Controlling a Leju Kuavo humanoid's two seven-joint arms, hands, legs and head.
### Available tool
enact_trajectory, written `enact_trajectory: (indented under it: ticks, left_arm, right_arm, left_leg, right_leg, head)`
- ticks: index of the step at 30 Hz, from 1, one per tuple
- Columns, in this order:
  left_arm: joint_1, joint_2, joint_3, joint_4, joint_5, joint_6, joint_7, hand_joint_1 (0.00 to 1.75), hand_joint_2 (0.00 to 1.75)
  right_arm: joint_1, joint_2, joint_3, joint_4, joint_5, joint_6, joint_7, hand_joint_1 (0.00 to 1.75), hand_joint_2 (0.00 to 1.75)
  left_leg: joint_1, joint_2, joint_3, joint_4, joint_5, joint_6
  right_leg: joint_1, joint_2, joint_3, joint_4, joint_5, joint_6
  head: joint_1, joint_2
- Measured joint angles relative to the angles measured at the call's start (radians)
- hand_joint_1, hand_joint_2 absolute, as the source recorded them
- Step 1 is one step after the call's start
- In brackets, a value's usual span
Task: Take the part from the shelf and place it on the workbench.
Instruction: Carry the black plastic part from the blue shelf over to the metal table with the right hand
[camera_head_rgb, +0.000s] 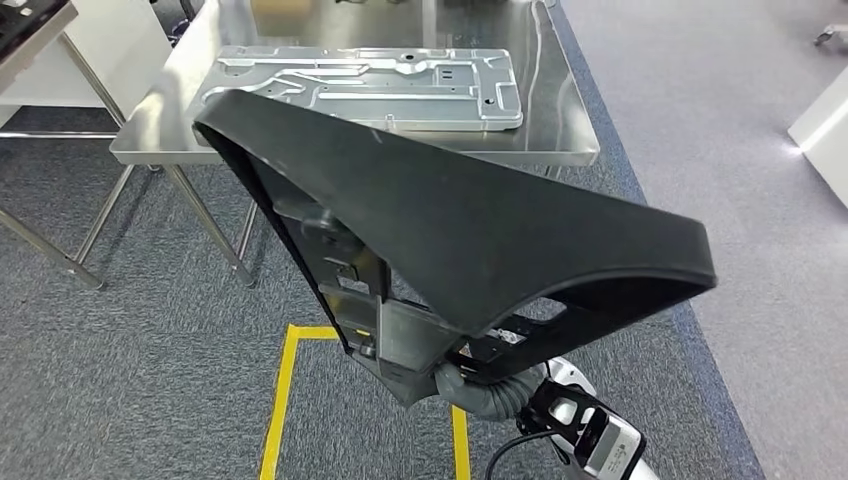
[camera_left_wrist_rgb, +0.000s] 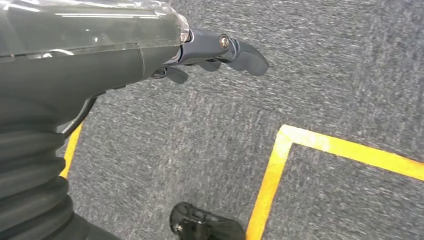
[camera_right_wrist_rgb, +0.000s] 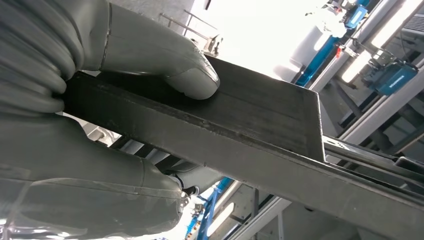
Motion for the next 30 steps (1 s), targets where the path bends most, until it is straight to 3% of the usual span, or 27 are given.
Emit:
enact_trajectory:
  ticks: [2, 5, 6, 9, 10, 11, 13, 15, 16, 19, 21, 22, 24, 25, 26, 27, 29, 30]
  left_arm:
    - [0.000, 0.002, 0.000, 0.000, 0.001, 0.000, -0.002, 0.00, 1.75]
    - [0.001, 0.003, 0.000, 0.000, 0.003, 0.000, -0.003, 0.00, 1.75]
    - [0.000, 0.002, 0.000, 0.000, 0.003, 0.000, -0.003, 0.00, 1.75]
    - [0.000, 0.002, 0.000, 0.000, 0.005, -0.001, -0.004, 0.00, 1.75]
    - [0.001, 0.002, 0.000, 0.000, 0.007, -0.002, -0.004, 0.00, 1.75]
    - [0.001, 0.002, 0.000, 0.000, 0.009, -0.003, -0.004, 0.00, 1.75]
    - [0.002, 0.002, 0.001, 0.000, 0.013, -0.004, -0.004, 0.00, 1.75]
    - [0.001, 0.003, 0.002, 0.000, 0.014, -0.005, -0.004, 0.00, 1.75]
    - [0.001, 0.003, 0.003, 0.000, 0.015, -0.005, -0.004, 0.00, 1.75]
    - [-0.003, 0.003, 0.004, 0.000, 0.016, -0.006, -0.005, 0.00, 1.75]
    - [-0.007, 0.002, 0.004, 0.000, 0.016, -0.006, -0.005, 0.00, 1.75]
    - [-0.007, 0.002, 0.005, 0.000, 0.017, -0.006, -0.006, 0.00, 1.75]
    - [-0.005, 0.002, 0.006, 0.000, 0.017, -0.006, -0.006, 0.00, 1.75]
    - [-0.002, 0.002, 0.007, 0.000, 0.017, -0.006, -0.006, 0.00, 1.75]
    - [0.001, 0.002, 0.007, 0.000, 0.017, -0.006, -0.006, 0.00, 1.75]
    - [0.003, 0.002, 0.007, 0.000, 0.017, -0.006, -0.005, 0.00, 1.75]
    - [0.005, 0.003, 0.007, 0.000, 0.017, -0.006, -0.005, 0.00, 1.75]
    - [0.006, 0.004, 0.008, 0.000, 0.017, -0.006, -0.005, 0.00, 1.75]
  right_arm:
    - [0.000, 0.000, 0.000, 0.000, -0.001, -0.001, 0.000, 1.75, 1.75]
    - [0.000, 0.000, 0.000, 0.000, -0.002, -0.005, 0.000, 1.75, 1.75]
    - [0.000, 0.000, 0.000, 0.000, -0.003, -0.006, 0.000, 1.75, 1.75]
    - [0.003, 0.000, 0.000, 0.002, -0.004, -0.007, 0.000, 1.75, 1.75]
    - [0.005, 0.000, 0.000, 0.003, -0.004, -0.007, 0.000, 1.75, 1.75]
    - [0.006, 0.000, 0.000, 0.005, -0.004, -0.007, 0.000, 1.75, 1.75]
    - [0.007, 0.000, 0.000, 0.006, -0.004, -0.007, -0.001, 1.75, 1.75]
    - [0.006, 0.000, 0.000, 0.008, -0.004, -0.007, -0.001, 1.75, 1.75]
    - [0.006, 0.000, 0.000, 0.009, -0.004, -0.007, -0.001, 1.75, 1.75]
    - [0.008, 0.002, 0.000, 0.009, -0.004, -0.007, -0.001, 1.75, 1.75]
    - [0.005, 0.005, 0.000, 0.009, -0.004, -0.007, -0.001, 1.75, 1.75]
    - [0.005, 0.007, 0.000, 0.009, -0.004, -0.007, -0.001, 1.75, 1.75]
    - [0.005, 0.008, 0.000, 0.011, -0.004, -0.006, -0.001, 1.75, 1.75]
    - [0.006, 0.008, 0.000, 0.013, -0.004, -0.006, -0.001, 1.75, 1.75]
    - [0.007, 0.008, 0.000, 0.015, -0.004, -0.006, -0.001, 1.75, 1.75]
    - [0.008, 0.008, 0.000, 0.017, -0.004, -0.006, -0.001, 1.75, 1.75]
    - [0.008, 0.009, 0.000, 0.019, -0.004, -0.006, -0.001, 1.75, 1.75]
    - [0.008, 0.009, 0.000, 0.019, -0.005, -0.006, -0.001, 1.75, 1.75]
  left_leg:
    - [-0.005, 0.000, 0.005, -0.018, -0.002, 0.007]
    - [0.003, 0.000, 0.017, -0.031, 0.000, 0.021]
    - [0.006, 0.000, 0.023, -0.036, 0.000, 0.026]
    - [0.007, 0.001, 0.032, -0.038, -0.008, 0.030]
    - [0.008, 0.000, 0.036, -0.038, -0.013, 0.028]
    - [0.009, 0.000, 0.043, -0.038, -0.018, 0.025]
    - [0.013, -0.001, 0.061, -0.038, -0.032, 0.017]
    - [0.012, -0.002, 0.072, -0.039, -0.046, 0.004]
    - [0.011, -0.001, 0.073, -0.040, -0.051, -0.002]
    - [0.011, 0.002, 0.087, -0.048, -0.062, -0.021]
    - [0.013, 0.003, 0.076, -0.002, -0.083, -0.029]
    - [0.014, 0.003, 0.045, 0.058, -0.103, -0.030]
    - [0.012, 0.002, -0.052, 0.211, -0.143, -0.030]
    - [0.011, 0.002, -0.096, 0.263, -0.144, -0.029]
    - [0.009, 0.002, -0.123, 0.278, -0.123, -0.026]
    - [0.008, 0.001, -0.130, 0.251, -0.080, -0.022]
    - [0.001, 0.001, -0.100, 0.124, 0.024, -0.006]
    - [-0.004, 0.000, -0.080, 0.066, 0.053, 0.002]
  right_leg:
    - [0.000, 0.001, -0.004, 0.002, -0.002, 0.010]
    - [-0.001, -0.001, -0.011, 0.028, -0.022, 0.027]
    - [-0.003, -0.001, -0.031, 0.070, -0.043, 0.033]
    - [-0.018, -0.002, -0.142, 0.261, -0.110, 0.048]
    - [-0.023, -0.002, -0.166, 0.290, -0.105, 0.053]
    - [-0.027, -0.003, -0.170, 0.279, -0.079, 0.056]
    - [-0.033, -0.007, -0.123, 0.154, 0.009, 0.059]
    - [-0.031, -0.010, -0.071, 0.040, 0.053, 0.056]
    - [-0.028, -0.010, -0.061, 0.016, 0.051, 0.051]
    - [-0.024, -0.006, -0.050, 0.005, 0.032, 0.028]
    - [-0.026, -0.006, -0.028, -0.005, 0.022, 0.011]
    - [-0.026, -0.007, -0.016, -0.008, 0.016, 0.005]
    - [-0.021, -0.007, 0.002, -0.009, 0.000, -0.004]
    - [-0.018, -0.005, 0.012, -0.009, -0.009, -0.005]
    - [-0.015, -0.003, 0.025, -0.009, -0.019, -0.006]
    - [-0.012, -0.001, 0.040, -0.009, -0.031, -0.007]
    - [-0.007, 0.001, 0.073, -0.010, -0.056, -0.005]
    - [-0.005, 0.002, 0.085, -0.010, -0.067, -0.001]
  head:
    - [0.000, 0.000]
    - [0.000, 0.000]
    - [0.000, 0.000]
    - [0.000, 0.000]
    - [0.000, 0.000]
    - [0.000, 0.000]
    - [0.000, 0.000]
    - [0.000, 0.000]
    - [0.000, 0.000]
    - [0.000, 0.000]
    - [-0.001, 0.000]
    - [-0.001, 0.000]
    - [-0.001, 0.000]
    - [-0.001, 0.000]
    - [-0.001, 0.000]
    - [-0.001, 0.000]
    - [-0.001, 0.000]
    - [-0.001, 0.000]
